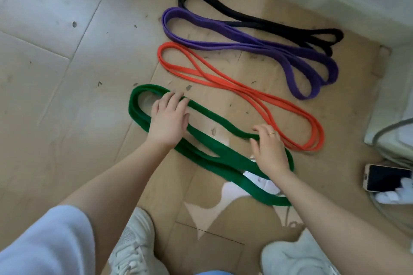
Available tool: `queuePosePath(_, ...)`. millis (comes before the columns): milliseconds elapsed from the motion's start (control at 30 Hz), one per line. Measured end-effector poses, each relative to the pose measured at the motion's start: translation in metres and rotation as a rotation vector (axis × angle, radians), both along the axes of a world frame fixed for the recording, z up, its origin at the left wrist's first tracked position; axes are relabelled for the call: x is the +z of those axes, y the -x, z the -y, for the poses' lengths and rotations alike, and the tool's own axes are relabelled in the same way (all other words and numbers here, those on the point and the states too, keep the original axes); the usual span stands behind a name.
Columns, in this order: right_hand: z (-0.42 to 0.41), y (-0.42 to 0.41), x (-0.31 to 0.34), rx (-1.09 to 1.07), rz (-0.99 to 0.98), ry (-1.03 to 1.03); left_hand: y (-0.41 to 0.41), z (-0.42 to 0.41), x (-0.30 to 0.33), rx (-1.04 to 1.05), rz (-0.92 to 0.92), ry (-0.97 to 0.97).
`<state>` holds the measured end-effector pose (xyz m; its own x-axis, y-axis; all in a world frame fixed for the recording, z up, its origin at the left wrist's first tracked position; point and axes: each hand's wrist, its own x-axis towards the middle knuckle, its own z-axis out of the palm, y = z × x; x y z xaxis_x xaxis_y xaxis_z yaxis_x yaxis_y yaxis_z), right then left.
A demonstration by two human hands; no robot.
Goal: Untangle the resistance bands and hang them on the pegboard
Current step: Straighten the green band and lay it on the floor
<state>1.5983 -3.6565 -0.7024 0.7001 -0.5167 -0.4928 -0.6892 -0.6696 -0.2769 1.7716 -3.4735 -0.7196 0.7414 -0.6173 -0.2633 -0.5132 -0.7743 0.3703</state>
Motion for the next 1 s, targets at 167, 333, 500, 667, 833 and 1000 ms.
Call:
queuePosePath(167, 0.042, 0.079, -0.002, -0.470, -0.170, 0.034, 0.075, 0.018, -0.001, -0.454, 0.017, 0.038)
queuePosePath(333, 0.044, 0.089, -0.024, -0.652, -0.159, -0.235, 0.142, 0.045, -0.009, -0.713, -0.096, -0.174)
queuePosePath(500, 0.059, 0.086, -0.020, -0.521, -0.161, -0.120, 0.166, 0.062, -0.010, -0.882, -0.020, -0.316)
queuePosePath(667, 0.075, 0.076, -0.020, -0.818, 0.012, -0.318, 0.162, 0.057, -0.020, -0.963, 0.162, -0.108)
queuePosePath(833, 0.072, 0.063, -0.027, -1.031, 0.025, -0.451, 0.156, 0.059, -0.024, -1.005, 0.268, 0.013)
queuePosePath(1000, 0.073, 0.058, -0.020, -1.374, 0.213, -0.689, 0.148, 0.062, -0.017, -0.948, 0.208, 0.107)
